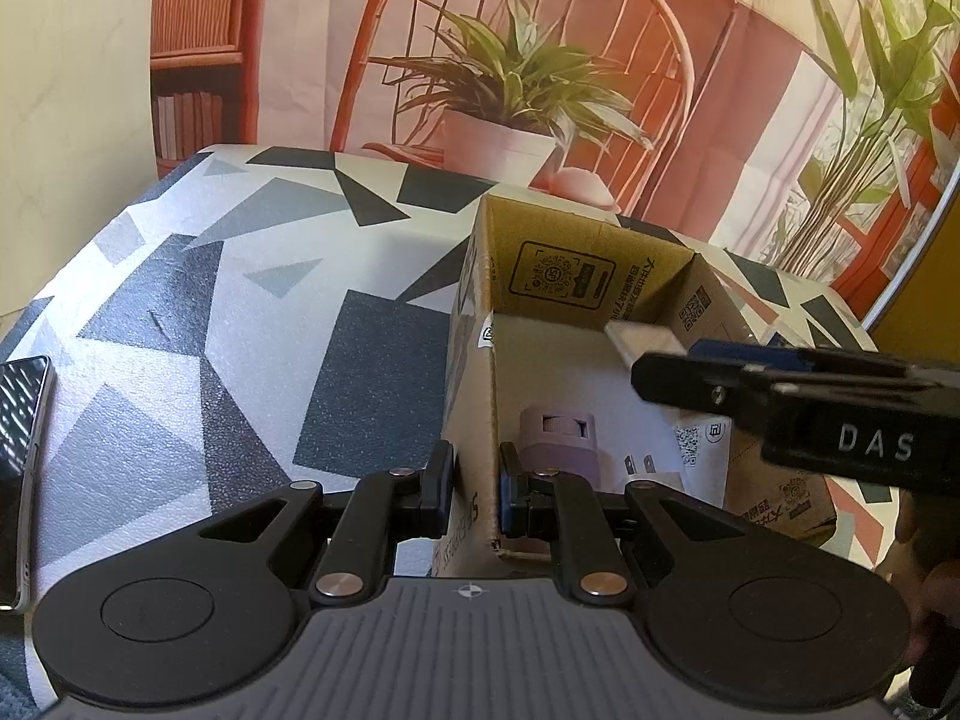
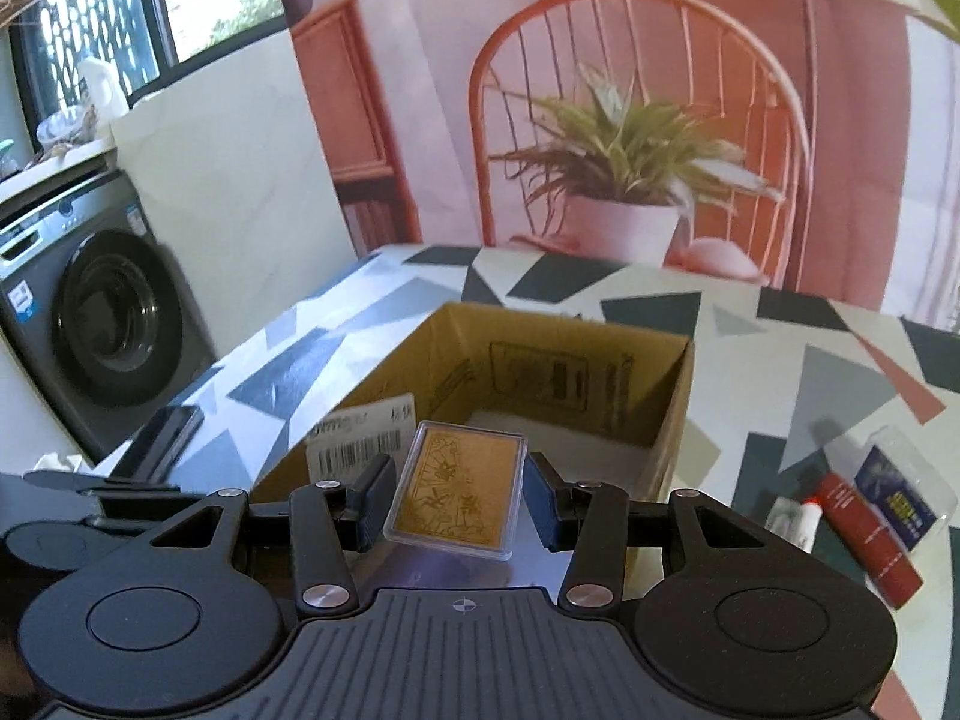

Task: Organize rigid objects
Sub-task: 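Carry the gold card case into the box and open the right gripper, then move the right gripper back to the keys and red items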

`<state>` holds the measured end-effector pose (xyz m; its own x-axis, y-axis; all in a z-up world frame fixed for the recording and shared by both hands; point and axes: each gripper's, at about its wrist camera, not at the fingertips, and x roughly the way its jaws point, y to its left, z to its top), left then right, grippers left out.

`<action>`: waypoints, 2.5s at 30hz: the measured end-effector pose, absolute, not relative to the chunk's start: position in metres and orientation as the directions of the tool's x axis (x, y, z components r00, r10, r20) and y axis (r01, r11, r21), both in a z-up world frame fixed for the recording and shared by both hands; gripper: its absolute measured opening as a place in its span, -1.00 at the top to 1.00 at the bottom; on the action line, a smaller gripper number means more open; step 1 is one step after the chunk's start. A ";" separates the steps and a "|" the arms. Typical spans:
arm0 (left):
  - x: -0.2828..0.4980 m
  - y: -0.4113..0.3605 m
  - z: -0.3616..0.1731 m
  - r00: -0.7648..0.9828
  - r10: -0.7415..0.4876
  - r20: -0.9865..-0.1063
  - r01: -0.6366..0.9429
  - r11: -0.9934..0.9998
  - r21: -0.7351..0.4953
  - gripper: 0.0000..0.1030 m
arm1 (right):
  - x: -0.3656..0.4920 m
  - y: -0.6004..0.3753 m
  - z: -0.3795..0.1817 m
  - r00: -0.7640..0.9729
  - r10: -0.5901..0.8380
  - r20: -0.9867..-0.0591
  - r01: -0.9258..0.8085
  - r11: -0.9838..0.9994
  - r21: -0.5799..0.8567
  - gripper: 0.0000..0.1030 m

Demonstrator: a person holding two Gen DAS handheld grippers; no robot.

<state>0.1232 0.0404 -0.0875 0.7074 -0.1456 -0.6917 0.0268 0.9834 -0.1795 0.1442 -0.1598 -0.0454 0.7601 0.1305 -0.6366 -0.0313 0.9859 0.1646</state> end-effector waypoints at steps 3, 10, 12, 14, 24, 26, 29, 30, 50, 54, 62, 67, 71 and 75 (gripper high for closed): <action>0.123 0.040 -0.087 0.707 -0.145 -0.692 0.027 0.984 -0.178 0.70 | 0.144 -0.158 -0.048 0.749 0.146 -0.646 -0.041 0.984 0.175 0.12; 0.123 0.040 -0.088 0.708 -0.142 -0.692 0.027 0.984 -0.174 0.70 | 0.128 -0.168 -0.036 0.804 0.086 -0.588 -0.002 0.990 0.142 -0.05; 0.123 0.040 -0.088 0.708 -0.142 -0.692 0.027 0.984 -0.174 0.70 | 0.120 -0.176 -0.030 0.827 0.035 -0.561 0.037 0.993 0.116 -0.12; 0.123 0.040 -0.088 0.708 -0.141 -0.692 0.027 0.985 -0.173 0.70 | 0.113 -0.186 -0.027 0.843 -0.010 -0.538 0.076 0.992 0.100 -0.14; 0.123 0.040 -0.088 0.708 -0.141 -0.692 0.027 0.985 -0.173 0.70 | 0.072 -0.247 -0.050 0.805 -0.227 -0.548 0.287 0.958 0.024 -0.19; 0.123 0.040 -0.088 0.708 -0.140 -0.692 0.026 0.985 -0.173 0.70 | 0.066 -0.253 -0.058 0.792 -0.252 -0.556 0.306 0.952 0.005 -0.19; 0.123 0.040 -0.088 0.708 -0.141 -0.692 0.027 0.985 -0.172 0.70 | 0.061 -0.258 -0.072 0.771 -0.271 -0.576 0.320 0.947 -0.017 -0.17; 0.123 0.040 -0.088 0.708 -0.141 -0.692 0.027 0.985 -0.173 0.70 | 0.059 -0.259 -0.076 0.764 -0.273 -0.585 0.324 0.946 -0.017 -0.13; 0.122 0.039 -0.088 0.708 -0.139 -0.692 0.026 0.985 -0.171 0.70 | 0.062 -0.255 -0.105 0.727 -0.224 -0.649 0.313 0.949 0.024 0.18; 0.123 0.040 -0.087 0.708 -0.138 -0.693 0.025 0.985 -0.171 0.70 | 0.068 -0.265 -0.102 0.737 -0.228 -0.636 0.331 0.942 0.046 0.26; 0.123 0.040 -0.087 0.708 -0.138 -0.693 0.025 0.985 -0.171 0.70 | 0.087 -0.269 -0.114 0.709 -0.201 -0.676 0.292 0.956 0.022 0.32; 0.123 0.040 -0.086 0.709 -0.137 -0.692 0.024 0.985 -0.170 0.70 | 0.079 -0.270 -0.117 0.709 -0.188 -0.680 0.307 0.950 0.057 0.33; 0.123 0.040 -0.086 0.709 -0.137 -0.692 0.023 0.985 -0.172 0.70 | 0.073 -0.278 -0.116 0.708 -0.172 -0.685 0.330 0.938 0.106 0.55; 0.123 0.041 -0.087 0.709 -0.137 -0.692 0.023 0.985 -0.171 0.70 | 0.076 -0.281 -0.117 0.701 -0.185 -0.689 0.340 0.936 0.095 0.51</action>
